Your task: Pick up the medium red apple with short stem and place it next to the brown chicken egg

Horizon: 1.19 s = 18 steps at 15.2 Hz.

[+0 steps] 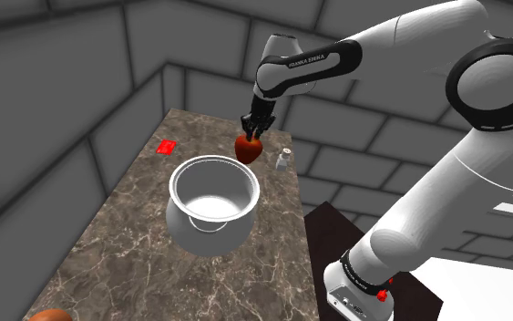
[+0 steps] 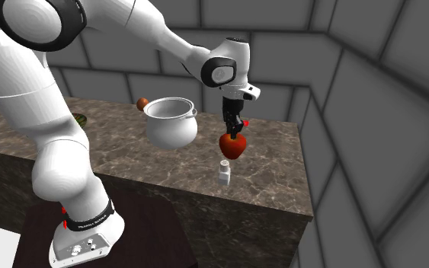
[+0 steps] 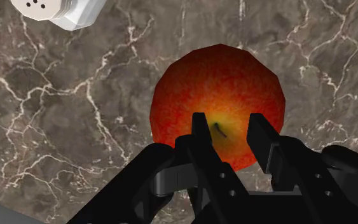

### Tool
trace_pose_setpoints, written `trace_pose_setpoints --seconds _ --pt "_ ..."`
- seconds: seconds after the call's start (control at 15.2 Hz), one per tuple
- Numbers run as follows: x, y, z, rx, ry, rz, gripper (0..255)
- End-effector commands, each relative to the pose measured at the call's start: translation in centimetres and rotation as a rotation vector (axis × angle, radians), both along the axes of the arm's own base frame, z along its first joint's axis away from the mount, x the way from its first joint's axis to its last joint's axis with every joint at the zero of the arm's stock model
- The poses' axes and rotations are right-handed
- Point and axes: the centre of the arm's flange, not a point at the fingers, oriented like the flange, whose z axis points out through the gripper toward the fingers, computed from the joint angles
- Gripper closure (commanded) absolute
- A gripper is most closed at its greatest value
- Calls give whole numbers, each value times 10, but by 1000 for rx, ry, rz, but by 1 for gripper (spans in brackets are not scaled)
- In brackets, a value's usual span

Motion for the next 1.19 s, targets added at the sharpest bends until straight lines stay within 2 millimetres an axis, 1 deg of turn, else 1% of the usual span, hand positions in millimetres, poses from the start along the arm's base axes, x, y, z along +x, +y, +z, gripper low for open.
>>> trace_pose_setpoints --seconds 0.0,0.46,1.12 --pt "0 0 0 0 0 0 255" --pt "0 0 0 0 0 0 255" --pt "0 0 53 0 0 0 255"
